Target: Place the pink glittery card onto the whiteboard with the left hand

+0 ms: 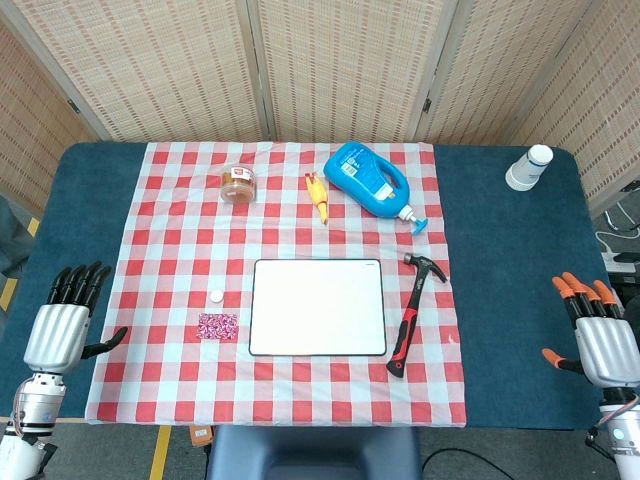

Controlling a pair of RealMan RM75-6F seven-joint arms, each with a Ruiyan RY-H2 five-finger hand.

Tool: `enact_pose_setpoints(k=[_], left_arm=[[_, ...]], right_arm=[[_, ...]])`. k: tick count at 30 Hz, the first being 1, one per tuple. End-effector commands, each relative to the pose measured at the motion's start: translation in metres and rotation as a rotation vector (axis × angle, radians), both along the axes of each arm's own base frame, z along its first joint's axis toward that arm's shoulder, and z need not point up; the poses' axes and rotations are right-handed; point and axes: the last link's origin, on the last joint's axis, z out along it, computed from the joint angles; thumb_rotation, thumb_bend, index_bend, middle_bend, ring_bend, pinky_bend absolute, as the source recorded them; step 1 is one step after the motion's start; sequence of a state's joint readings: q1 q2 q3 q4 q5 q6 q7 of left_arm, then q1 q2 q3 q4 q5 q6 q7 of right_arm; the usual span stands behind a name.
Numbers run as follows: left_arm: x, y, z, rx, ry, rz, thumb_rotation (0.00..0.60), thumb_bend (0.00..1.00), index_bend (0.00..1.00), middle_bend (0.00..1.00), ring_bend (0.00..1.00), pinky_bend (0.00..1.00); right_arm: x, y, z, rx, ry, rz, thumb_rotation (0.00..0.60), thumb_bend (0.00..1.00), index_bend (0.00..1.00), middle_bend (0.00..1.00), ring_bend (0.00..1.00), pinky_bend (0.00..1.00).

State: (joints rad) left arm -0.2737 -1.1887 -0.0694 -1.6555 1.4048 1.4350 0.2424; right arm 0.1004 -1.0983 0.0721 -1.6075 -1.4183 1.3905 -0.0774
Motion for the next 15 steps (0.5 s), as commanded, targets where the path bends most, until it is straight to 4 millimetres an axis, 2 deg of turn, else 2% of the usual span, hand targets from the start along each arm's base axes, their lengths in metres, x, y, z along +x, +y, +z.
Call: enact_pose_setpoints(k=[1,7,15], left_arm=[[0.000,0.002,-0.002,-0.004,-0.001,0.001,0.464,0.22,0.00,0.00,0.00,0.00],[0.003,0.002,-0.008,-0.020,-0.006,-0.005,0.463,0.22,0.00,0.00,0.00,0.00],[0.018,0.007,-0.007,-0.019,0.003,-0.052,0.465,0.22,0.00,0.00,0.00,0.00]], right_arm=[[0.000,-0.001,-0.002,0.006,0.003,0.000,0.600,0.00,0.00,0.00,0.00,0.00],[0.000,0.000,-0.001,0.007,0.001,-0.003,0.600,0.00,0.00,0.00,0.00,0.00],[0.000,0.000,0.000,-0.002,-0.002,0.009,0.600,0.00,0.00,0.00,0.00,0.00]])
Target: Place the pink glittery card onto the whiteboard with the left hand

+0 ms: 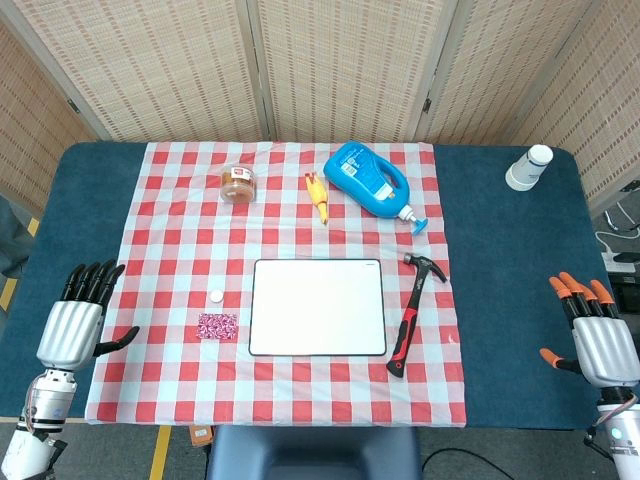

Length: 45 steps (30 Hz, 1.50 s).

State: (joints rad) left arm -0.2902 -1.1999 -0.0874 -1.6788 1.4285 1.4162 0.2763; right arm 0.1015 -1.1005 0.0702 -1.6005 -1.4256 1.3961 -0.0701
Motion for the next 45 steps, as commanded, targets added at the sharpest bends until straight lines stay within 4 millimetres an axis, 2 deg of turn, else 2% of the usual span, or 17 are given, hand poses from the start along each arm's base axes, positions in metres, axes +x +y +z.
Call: enact_pose_setpoints(k=[1,5,6,7,8,9,10,12,14,16,19,23,29,32,38,45], left_arm=[[0.005,0.002,-0.001,-0.010,0.002,-0.014,0.464,0.22,0.00,0.00,0.00,0.00],[0.014,0.004,-0.004,-0.034,0.007,-0.037,0.464,0.22,0.00,0.00,0.00,0.01],[0.016,0.005,-0.004,-0.039,0.009,-0.039,0.467,0.22,0.00,0.00,0.01,0.06],[0.019,0.007,-0.005,-0.053,0.009,-0.041,0.469,0.22,0.00,0.00,0.04,0.15],[0.022,0.009,-0.008,-0.078,-0.016,-0.034,0.510,0.22,0.00,0.03,0.14,0.31],[0.024,0.011,-0.010,-0.104,-0.027,-0.025,0.536,0.22,0.00,0.06,0.22,0.42],[0.026,0.014,-0.013,-0.129,-0.036,-0.018,0.584,0.23,0.00,0.14,0.39,0.60],[0.036,0.019,-0.022,-0.184,-0.075,-0.011,0.600,0.25,0.00,0.37,0.64,0.80],[0.047,0.020,-0.037,-0.225,-0.123,0.001,0.600,0.26,0.00,0.62,0.83,0.92],[0.058,0.020,-0.050,-0.250,-0.150,0.009,0.600,0.26,0.02,0.81,0.95,0.99],[0.072,0.020,-0.072,-0.258,-0.126,0.031,0.600,0.26,0.09,0.91,1.00,1.00],[0.083,0.022,-0.094,-0.300,-0.023,0.119,0.600,0.26,0.10,0.92,1.00,1.00],[0.089,0.032,-0.105,-0.305,0.031,0.238,0.600,0.26,0.11,0.93,1.00,1.00],[0.088,0.037,-0.111,-0.309,0.039,0.280,0.600,0.26,0.15,0.93,1.00,1.00],[0.082,0.043,-0.124,-0.338,0.055,0.345,0.600,0.26,0.15,0.93,1.00,1.00],[0.080,0.045,-0.130,-0.364,0.065,0.405,0.600,0.26,0.20,0.95,1.00,1.00]], right_arm=[[0.000,0.000,0.000,-0.002,-0.001,0.003,0.600,0.00,0.00,0.00,0.00,0.00],[0.001,0.000,-0.001,-0.002,0.003,0.012,0.600,0.00,0.00,0.00,0.00,0.00],[0.001,0.001,-0.002,-0.002,0.003,0.012,0.600,0.00,0.00,0.00,0.00,0.00],[0.001,0.001,-0.002,0.000,0.004,0.012,0.600,0.00,0.00,0.00,0.00,0.00],[0.001,0.000,-0.003,0.002,0.005,0.012,0.600,0.00,0.00,0.00,0.00,0.00],[0.001,0.000,-0.004,0.005,0.007,0.012,0.600,0.00,0.00,0.00,0.00,0.00],[0.001,0.000,-0.004,0.009,0.009,0.011,0.600,0.00,0.00,0.00,0.00,0.00],[0.001,0.000,-0.006,0.016,0.012,0.011,0.600,0.00,0.00,0.00,0.00,0.00],[0.002,0.000,-0.007,0.021,0.015,0.014,0.600,0.00,0.00,0.00,0.00,0.00],[0.002,0.000,-0.008,0.023,0.016,0.018,0.600,0.00,0.00,0.00,0.00,0.00],[0.002,0.001,-0.007,0.022,0.015,0.021,0.600,0.00,0.00,0.00,0.00,0.00],[0.003,0.002,-0.006,0.018,0.011,0.031,0.600,0.00,0.00,0.00,0.00,0.00],[0.004,0.005,-0.002,0.011,0.003,0.042,0.600,0.00,0.00,0.00,0.00,0.00],[0.003,0.005,-0.001,0.013,0.000,0.040,0.600,0.00,0.00,0.00,0.00,0.00],[0.002,0.004,0.000,0.014,-0.006,0.035,0.600,0.00,0.00,0.00,0.00,0.00],[0.002,0.003,0.001,0.009,-0.009,0.034,0.600,0.00,0.00,0.00,0.00,0.00]])
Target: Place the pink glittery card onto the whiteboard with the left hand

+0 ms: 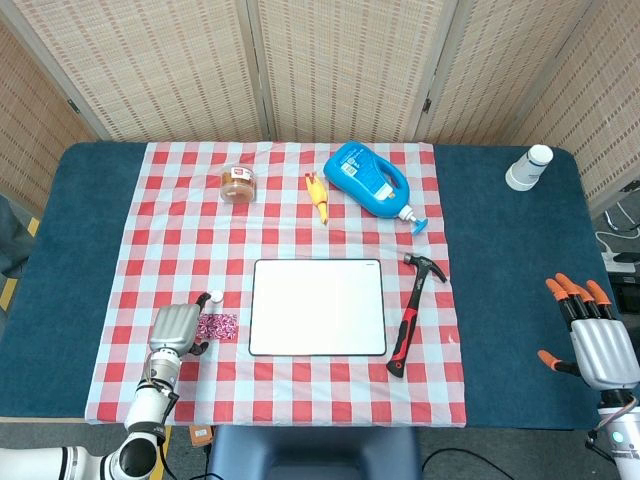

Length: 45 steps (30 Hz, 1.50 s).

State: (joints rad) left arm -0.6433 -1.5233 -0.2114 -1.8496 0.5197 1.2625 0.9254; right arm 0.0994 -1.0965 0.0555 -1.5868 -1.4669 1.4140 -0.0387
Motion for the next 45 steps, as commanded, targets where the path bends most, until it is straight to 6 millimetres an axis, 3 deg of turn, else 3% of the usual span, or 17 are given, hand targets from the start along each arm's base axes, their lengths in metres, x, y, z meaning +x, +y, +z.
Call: enact_pose_setpoints(k=[1,10,23,45], left_arm=[[0.001,0.002,-0.002,-0.008,0.011,0.022,0.600,0.26,0.21,0.95,1.00,1.00],[0.000,0.002,-0.004,0.008,0.009,0.042,0.600,0.26,0.26,0.96,1.00,1.00],[0.001,-0.006,-0.025,0.029,0.001,-0.043,0.600,0.27,0.29,0.97,1.00,1.00],[-0.001,-0.004,-0.030,0.028,0.013,-0.077,0.600,0.28,0.32,0.99,1.00,1.00]], right_arm=[[0.000,0.000,0.001,-0.002,-0.002,0.000,0.600,0.00,0.00,0.00,0.00,0.00],[0.000,0.002,0.002,0.001,-0.008,0.004,0.600,0.00,0.00,0.00,0.00,0.00],[-0.001,0.002,0.005,0.000,-0.017,-0.002,0.600,0.00,0.00,0.00,0.00,0.00],[-0.002,0.001,0.005,-0.002,-0.017,-0.013,0.600,0.00,0.00,0.00,0.00,0.00]])
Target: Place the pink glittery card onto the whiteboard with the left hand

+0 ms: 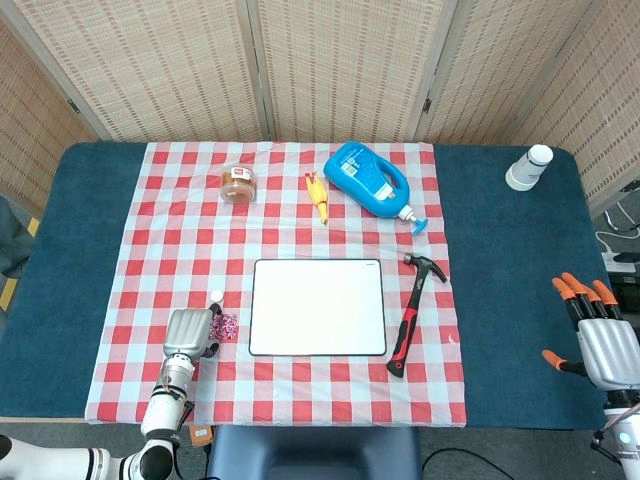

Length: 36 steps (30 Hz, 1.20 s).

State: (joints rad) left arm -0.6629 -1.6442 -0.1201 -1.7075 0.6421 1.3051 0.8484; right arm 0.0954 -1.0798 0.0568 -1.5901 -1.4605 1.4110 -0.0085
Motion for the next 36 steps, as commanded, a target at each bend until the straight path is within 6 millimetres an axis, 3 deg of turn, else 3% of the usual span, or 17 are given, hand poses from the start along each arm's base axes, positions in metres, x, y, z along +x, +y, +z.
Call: enact_pose_setpoints(k=[1,36], left_arm=[[0.0005,0.0013,0.0006,-0.001,-0.001,0.000,0.600,0.28,0.32,0.99,1.00,1.00],[-0.0033,0.0107,-0.0032,-0.034,0.003,0.018,0.600,0.28,0.32,0.99,1.00,1.00]], right_arm=[[-0.0004,-0.0005,-0.0005,0.003,0.002,-0.003,0.600,0.00,0.00,0.00,0.00,0.00],[-0.0012,-0.0028,-0.0013,0.003,0.003,-0.014,0.600,0.00,0.00,0.00,0.00,0.00]])
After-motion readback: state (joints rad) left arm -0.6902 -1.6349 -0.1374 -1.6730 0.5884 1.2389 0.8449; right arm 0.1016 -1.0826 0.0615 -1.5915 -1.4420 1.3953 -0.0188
